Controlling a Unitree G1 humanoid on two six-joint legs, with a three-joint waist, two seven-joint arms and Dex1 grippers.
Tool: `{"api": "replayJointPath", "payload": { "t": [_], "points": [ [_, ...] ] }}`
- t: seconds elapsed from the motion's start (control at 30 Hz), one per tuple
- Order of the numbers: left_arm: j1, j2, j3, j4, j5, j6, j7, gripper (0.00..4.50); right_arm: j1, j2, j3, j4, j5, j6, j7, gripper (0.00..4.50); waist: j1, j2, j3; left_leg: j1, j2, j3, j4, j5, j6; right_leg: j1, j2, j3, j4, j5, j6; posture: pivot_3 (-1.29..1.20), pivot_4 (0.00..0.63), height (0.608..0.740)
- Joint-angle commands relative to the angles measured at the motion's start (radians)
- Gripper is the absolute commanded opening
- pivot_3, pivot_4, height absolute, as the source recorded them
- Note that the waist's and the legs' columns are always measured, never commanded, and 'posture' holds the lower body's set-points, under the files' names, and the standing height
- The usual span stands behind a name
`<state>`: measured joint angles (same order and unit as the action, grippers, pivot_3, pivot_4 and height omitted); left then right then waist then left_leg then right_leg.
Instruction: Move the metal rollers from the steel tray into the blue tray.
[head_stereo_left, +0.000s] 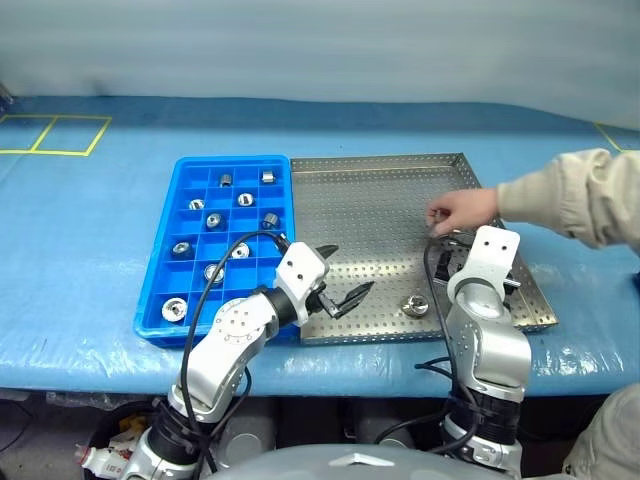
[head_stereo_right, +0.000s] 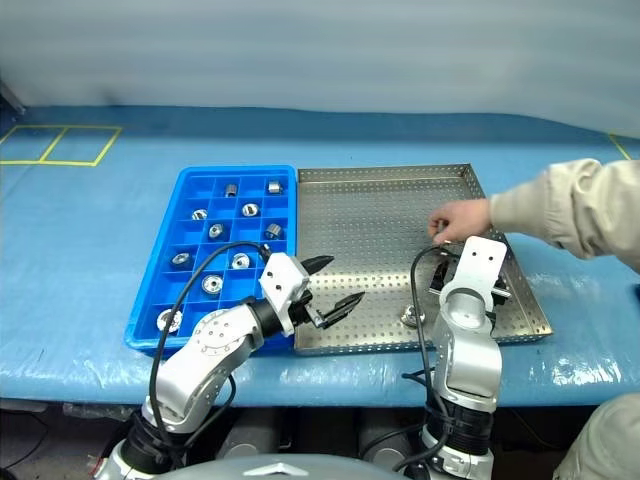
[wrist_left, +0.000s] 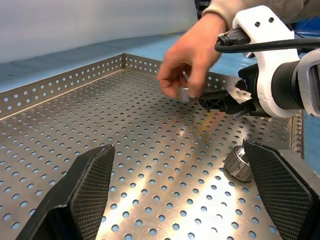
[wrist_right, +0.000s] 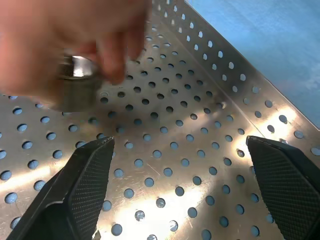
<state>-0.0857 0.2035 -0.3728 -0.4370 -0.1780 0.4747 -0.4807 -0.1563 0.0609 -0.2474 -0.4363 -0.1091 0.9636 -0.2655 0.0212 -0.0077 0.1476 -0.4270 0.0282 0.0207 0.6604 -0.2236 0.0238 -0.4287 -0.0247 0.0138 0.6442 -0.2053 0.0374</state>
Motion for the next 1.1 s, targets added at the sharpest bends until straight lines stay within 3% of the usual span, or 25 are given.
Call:
{"api": "replayJointPath", "payload": {
  "t": [0.03, 0.6, 1.1],
  "points": [
    [-0.002, -0.001, 0.006, -0.035, -0.012, -0.015, -0.001, 4.5, -0.012, 0.0, 0.004, -0.013, -0.002, -0.02, -0.002, 4.46, 0.0, 0.0, 0.0, 0.0, 0.0, 0.0, 0.0, 0.0, 0.0, 0.0, 0.0, 0.0, 0.0, 0.0, 0.0, 0.14, 0.15, 0.74],
    [-0.013, -0.002, 0.027, -0.036, -0.004, -0.014, 0.016, 4.5, -0.033, -0.013, 0.053, -0.003, 0.0, -0.024, 0.032, 4.46, 0.003, 0.0, 0.0, 0.0, 0.0, 0.0, 0.0, 0.0, 0.0, 0.0, 0.0, 0.0, 0.0, 0.0, 0.0, 0.16, 0.15, 0.74],
    [0.003, 0.012, 0.043, -0.044, -0.001, -0.017, 0.038, 4.5, -0.102, -0.022, 0.132, 0.087, 0.098, -0.141, 0.181, 4.46, 0.014, 0.0, 0.0, -0.001, 0.0, 0.0, -0.001, 0.0, 0.0, -0.001, 0.0, 0.0, -0.001, 0.0, 0.0, 0.2, 0.15, 0.74]
  ]
}}
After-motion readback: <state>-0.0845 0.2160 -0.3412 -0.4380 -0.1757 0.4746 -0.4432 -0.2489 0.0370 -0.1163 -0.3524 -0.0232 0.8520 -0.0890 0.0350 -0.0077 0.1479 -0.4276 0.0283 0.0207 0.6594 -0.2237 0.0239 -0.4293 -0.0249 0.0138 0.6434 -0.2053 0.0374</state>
